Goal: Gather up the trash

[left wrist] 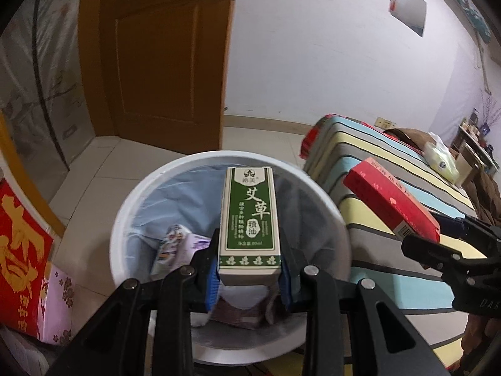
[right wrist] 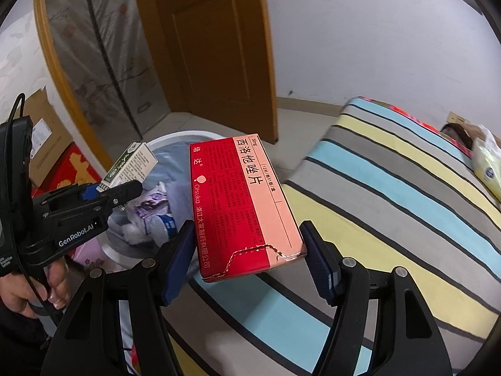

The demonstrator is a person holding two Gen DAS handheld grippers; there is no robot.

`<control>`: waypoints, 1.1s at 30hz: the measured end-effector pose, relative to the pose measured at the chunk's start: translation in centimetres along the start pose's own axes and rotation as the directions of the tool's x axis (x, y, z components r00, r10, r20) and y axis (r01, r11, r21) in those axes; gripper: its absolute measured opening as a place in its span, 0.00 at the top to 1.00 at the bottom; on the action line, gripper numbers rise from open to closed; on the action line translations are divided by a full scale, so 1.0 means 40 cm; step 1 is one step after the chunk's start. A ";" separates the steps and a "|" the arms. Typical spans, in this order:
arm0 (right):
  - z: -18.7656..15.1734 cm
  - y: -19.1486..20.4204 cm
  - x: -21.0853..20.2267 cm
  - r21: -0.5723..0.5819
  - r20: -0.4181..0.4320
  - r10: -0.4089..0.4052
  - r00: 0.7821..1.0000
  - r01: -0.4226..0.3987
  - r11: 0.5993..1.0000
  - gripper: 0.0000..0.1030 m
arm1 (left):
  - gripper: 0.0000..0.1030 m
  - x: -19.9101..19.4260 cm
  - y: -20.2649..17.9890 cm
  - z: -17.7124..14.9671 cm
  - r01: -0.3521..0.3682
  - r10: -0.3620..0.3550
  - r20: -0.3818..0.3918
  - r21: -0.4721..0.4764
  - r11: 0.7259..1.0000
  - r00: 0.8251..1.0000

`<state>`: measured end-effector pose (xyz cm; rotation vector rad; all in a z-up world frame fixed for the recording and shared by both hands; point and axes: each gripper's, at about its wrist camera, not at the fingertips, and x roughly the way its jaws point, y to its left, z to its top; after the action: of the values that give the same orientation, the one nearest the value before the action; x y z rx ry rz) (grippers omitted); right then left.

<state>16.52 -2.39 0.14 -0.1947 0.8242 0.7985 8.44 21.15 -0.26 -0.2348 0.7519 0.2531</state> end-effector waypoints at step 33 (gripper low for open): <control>0.029 0.077 0.073 -0.049 -0.059 0.051 0.997 -0.054 0.997 0.33 | 0.46 0.032 0.105 -0.009 -0.024 0.022 -0.043 -0.057 0.998 0.999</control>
<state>16.23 1.92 -0.76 -0.2426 0.8674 0.8666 7.79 25.18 -1.91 -0.2872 0.7907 0.2925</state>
